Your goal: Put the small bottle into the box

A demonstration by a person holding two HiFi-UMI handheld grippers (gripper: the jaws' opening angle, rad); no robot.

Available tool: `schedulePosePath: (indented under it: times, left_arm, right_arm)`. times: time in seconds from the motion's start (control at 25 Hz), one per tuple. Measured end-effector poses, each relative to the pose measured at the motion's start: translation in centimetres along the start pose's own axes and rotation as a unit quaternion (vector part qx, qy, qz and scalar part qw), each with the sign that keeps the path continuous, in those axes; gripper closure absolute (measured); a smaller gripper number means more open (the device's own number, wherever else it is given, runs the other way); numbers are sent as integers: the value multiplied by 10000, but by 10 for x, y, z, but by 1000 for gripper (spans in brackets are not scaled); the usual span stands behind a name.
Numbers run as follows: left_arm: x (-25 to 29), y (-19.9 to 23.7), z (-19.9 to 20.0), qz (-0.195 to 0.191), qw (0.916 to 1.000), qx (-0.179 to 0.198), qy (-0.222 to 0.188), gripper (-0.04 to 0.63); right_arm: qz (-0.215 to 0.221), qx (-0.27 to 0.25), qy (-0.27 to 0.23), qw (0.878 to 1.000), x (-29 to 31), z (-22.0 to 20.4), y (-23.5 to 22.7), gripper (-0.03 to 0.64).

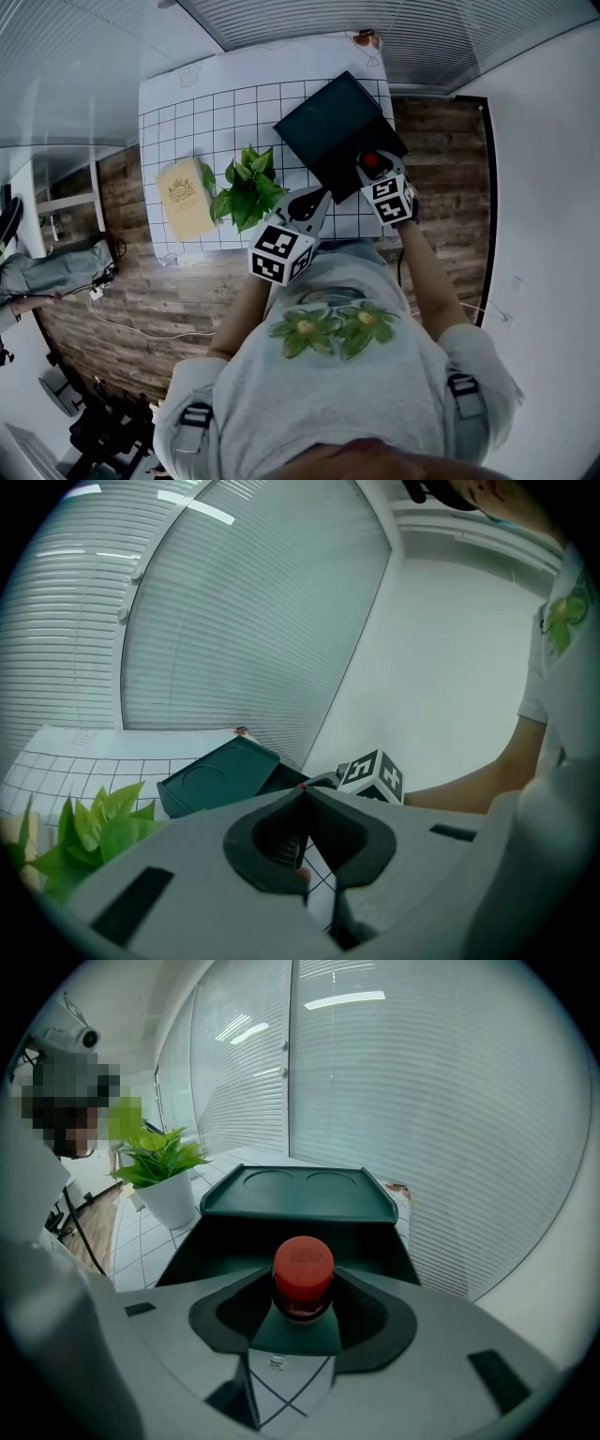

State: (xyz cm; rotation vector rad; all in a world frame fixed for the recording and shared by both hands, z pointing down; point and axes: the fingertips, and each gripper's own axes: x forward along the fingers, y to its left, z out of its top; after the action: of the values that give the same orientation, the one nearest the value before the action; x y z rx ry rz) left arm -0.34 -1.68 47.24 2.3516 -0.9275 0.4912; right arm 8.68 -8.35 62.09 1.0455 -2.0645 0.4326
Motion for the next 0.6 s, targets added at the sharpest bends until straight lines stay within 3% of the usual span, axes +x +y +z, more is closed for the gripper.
schedulePosePath:
  times: [0.28,0.6]
  left_arm:
    - [-7,-3,-4,-9,10000,12,-4,588]
    - [-16,-7,-5,-55,9999,74,-80,588]
  right_arm:
    - [-38,117,19,9999,-2,0,1,417]
    - [-197,502,-436,9976,-34,16,2,405]
